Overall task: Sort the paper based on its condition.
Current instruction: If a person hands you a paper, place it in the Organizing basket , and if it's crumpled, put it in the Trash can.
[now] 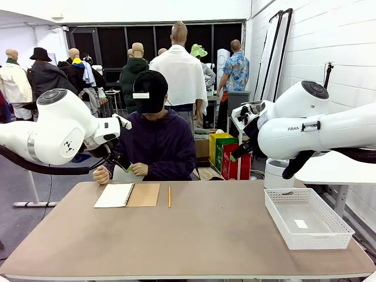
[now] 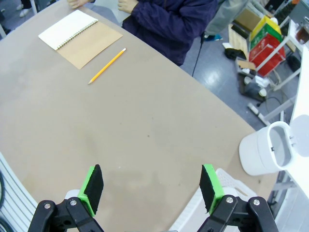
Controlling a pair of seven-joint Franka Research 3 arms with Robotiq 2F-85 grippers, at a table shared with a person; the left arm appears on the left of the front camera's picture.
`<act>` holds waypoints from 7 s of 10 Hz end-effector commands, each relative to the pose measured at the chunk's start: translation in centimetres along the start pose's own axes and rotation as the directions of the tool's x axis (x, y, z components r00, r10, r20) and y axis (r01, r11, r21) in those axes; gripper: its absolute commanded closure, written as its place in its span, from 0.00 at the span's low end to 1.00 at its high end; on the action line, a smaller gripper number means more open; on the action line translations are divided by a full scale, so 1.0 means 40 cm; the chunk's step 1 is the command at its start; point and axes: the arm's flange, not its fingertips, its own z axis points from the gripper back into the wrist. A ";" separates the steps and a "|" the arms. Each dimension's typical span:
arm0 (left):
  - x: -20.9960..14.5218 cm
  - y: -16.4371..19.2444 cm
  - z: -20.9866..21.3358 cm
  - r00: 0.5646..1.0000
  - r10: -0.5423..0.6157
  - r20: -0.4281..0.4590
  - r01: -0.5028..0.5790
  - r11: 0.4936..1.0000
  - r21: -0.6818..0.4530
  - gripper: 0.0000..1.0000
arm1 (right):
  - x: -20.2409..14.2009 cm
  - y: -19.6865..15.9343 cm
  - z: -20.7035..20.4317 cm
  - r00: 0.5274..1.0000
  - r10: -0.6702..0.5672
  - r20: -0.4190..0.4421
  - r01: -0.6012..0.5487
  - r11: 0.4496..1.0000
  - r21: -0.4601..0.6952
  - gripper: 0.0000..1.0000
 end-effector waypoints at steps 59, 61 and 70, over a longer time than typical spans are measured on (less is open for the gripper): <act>0.005 0.005 -0.002 1.000 0.004 -0.003 -0.004 1.000 -0.001 0.00 | -0.041 -0.157 -0.330 0.428 -0.789 -0.442 0.884 0.466 0.024 0.00; 0.005 0.005 -0.002 1.000 0.004 -0.003 -0.004 1.000 -0.001 0.00 | -0.060 -0.182 -0.357 0.339 -0.817 -0.467 0.936 0.343 0.080 0.00; 0.005 0.005 -0.002 1.000 0.004 -0.003 -0.004 1.000 -0.001 0.00 | -0.092 -0.197 -0.500 0.180 -0.761 -0.623 0.973 0.045 0.227 0.00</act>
